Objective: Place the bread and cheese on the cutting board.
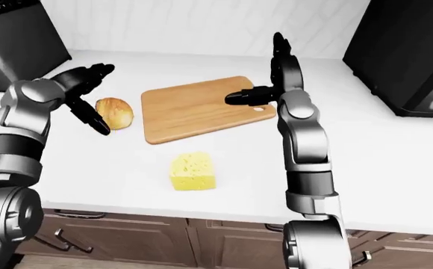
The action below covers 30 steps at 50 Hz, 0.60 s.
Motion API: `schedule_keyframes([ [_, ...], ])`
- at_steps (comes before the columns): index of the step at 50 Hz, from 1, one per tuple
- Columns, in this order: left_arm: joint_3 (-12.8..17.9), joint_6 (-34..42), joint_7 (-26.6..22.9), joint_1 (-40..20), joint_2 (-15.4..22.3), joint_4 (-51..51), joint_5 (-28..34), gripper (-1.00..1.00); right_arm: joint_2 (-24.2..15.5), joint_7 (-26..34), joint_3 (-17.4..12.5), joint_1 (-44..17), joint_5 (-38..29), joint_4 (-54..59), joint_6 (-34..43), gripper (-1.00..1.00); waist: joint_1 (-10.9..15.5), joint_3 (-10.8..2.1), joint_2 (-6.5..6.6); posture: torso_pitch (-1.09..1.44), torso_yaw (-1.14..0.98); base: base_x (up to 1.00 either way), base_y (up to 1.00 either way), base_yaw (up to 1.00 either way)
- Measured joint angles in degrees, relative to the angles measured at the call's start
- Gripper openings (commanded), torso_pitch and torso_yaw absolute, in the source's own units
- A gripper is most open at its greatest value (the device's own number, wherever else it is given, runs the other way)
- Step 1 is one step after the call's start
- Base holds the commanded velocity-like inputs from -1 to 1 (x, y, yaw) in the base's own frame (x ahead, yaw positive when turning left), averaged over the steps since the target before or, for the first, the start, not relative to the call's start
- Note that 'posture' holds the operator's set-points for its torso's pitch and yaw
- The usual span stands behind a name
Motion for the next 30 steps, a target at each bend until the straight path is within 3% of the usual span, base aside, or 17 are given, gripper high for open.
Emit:
schedule_keyframes([
  [30, -0.58, -0.34, 0.46, 2.20, -2.68, -2.14, -1.12, 1.00, 1.02, 0.34, 0.21, 1.98, -0.81, -1.10, -0.97, 1.00, -0.07, -0.23, 0.25, 0.00, 0.00, 0.00, 0.00, 0.00],
])
